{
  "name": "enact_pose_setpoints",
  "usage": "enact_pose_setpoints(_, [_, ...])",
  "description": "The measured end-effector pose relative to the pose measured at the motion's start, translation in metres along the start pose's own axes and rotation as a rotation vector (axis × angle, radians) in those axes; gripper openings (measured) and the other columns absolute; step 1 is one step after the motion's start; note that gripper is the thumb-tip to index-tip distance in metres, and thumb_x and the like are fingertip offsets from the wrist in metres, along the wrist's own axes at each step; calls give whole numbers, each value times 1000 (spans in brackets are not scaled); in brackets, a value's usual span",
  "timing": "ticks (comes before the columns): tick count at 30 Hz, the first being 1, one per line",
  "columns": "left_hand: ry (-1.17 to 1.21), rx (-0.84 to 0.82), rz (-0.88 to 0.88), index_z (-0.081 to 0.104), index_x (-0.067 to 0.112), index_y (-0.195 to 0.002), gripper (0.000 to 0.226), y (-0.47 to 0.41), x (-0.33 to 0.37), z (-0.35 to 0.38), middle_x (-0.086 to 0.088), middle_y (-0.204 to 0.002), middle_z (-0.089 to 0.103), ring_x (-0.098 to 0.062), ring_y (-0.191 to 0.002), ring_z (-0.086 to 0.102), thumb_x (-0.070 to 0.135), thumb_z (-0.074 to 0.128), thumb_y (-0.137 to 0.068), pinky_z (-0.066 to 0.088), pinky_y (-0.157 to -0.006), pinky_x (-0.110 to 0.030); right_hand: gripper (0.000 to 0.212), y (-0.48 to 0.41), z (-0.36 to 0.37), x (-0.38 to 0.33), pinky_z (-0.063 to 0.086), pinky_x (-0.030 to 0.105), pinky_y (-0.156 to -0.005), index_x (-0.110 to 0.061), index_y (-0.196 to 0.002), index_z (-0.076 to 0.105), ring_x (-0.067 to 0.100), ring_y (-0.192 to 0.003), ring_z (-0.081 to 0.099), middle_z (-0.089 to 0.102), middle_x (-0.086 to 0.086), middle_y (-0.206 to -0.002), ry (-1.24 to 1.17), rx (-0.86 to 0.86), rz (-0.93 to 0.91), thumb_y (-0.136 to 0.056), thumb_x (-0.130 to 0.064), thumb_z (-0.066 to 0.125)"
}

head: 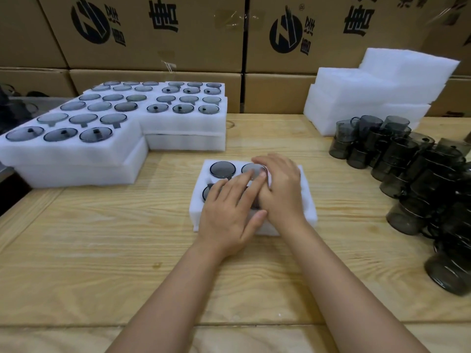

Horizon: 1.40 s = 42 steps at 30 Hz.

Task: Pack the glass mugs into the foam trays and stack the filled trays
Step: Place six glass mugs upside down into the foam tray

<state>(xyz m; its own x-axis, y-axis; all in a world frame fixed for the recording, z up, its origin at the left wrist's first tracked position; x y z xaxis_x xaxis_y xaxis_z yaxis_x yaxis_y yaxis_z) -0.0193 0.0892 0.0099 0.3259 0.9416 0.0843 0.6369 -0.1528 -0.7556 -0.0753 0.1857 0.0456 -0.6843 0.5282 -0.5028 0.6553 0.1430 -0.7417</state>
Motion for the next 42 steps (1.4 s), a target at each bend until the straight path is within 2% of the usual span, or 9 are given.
enact_pose_setpoints(5, [-251, 43, 36, 72, 11, -86, 34, 1, -4, 12, -6, -106, 71, -24, -91, 67, 29, 43, -92, 45, -84, -38, 31, 2, -71, 52, 30, 41, -95, -2, -106, 66, 38, -108, 54, 65, 15, -104, 523, 145, 64, -80, -12, 53])
enact_pose_setpoints(9, [-363, 70, 33, 73, 12, -85, 38, -1, -5, 17, -4, -104, 72, -22, -91, 68, 31, 41, -95, 52, -84, -39, 36, 12, -119, 91, 32, 49, -90, 0, -116, 60, 43, -107, 44, 56, 23, -117, 788, 65, 384, -88, -21, 50])
enact_pose_setpoints(15, [-442, 146, 78, 73, 13, -84, 39, -1, -8, 20, -4, -103, 72, -22, -90, 69, 33, 42, -96, 48, -95, -49, 38, 23, -133, 115, 34, 49, -91, -5, -120, 58, 42, -109, 46, 52, 23, -121, 930, -150, 595, -91, -29, 50])
enact_pose_setpoints(23, [-397, 188, 80, 73, 14, -83, 42, 0, -9, 21, -4, -105, 72, -21, -90, 68, 33, 39, -97, 47, -96, -43, 27, 32, -128, 119, 30, 48, -100, -14, -110, 65, 35, -108, 49, 54, 9, -124, 652, -66, 598, -92, -28, 50])
enact_pose_setpoints(27, [-376, 191, 70, 73, 13, -83, 37, 0, -9, 21, -4, -105, 72, -22, -89, 69, 32, 43, -93, 48, -95, -46, 15, 32, -110, 104, 43, 39, -89, -11, -97, 69, 26, -91, 59, 65, 6, -105, 428, -38, 430, -89, -15, 56])
enact_pose_setpoints(30, [-353, 188, 58, 73, 12, -84, 36, 0, -9, 20, -5, -106, 72, -22, -90, 68, 32, 44, -92, 47, -96, -44, 15, 32, -95, 93, 41, 26, -81, -6, -94, 70, 20, -86, 61, 67, 5, -98, 295, -82, 331, -85, -2, 58])
enact_pose_setpoints(36, [-328, 140, 33, 73, 11, -86, 36, 0, -8, 19, -5, -108, 71, -23, -93, 68, 32, 44, -92, 42, -96, -44, 27, 28, -94, 95, 26, 36, -106, -13, -108, 68, 23, -122, 39, 58, 4, -126, 270, -9, 310, -84, -5, 58])
enact_pose_setpoints(39, [-306, 126, 22, 73, 10, -88, 36, 0, -8, 18, -6, -108, 71, -23, -93, 68, 31, 45, -91, 41, -97, -45, 45, 25, -101, 110, 18, 32, -108, -19, -125, 58, 22, -134, 27, 43, -2, -143, 138, -165, 464, -82, -9, 55])
enact_pose_setpoints(42, [-276, 120, 14, 73, 7, -93, 35, 0, -6, 17, -8, -108, 71, -25, -93, 68, 29, 45, -91, 37, -98, -45, 56, 29, -98, 121, 26, 36, -110, -21, -134, 50, 22, -132, 34, 43, 0, -143, 90, -337, 517, -81, -5, 62])
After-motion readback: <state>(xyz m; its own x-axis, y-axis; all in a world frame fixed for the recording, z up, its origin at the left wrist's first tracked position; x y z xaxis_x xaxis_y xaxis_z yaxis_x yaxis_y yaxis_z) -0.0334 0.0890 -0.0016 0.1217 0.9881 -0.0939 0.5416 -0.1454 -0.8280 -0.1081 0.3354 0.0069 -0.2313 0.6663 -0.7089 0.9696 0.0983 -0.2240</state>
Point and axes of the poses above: each hand's wrist, its own y-axis away from the middle knuckle, its own z-axis out of the palm, x = y × z, the point moved 2 cm from there along -y, towards the middle knuckle
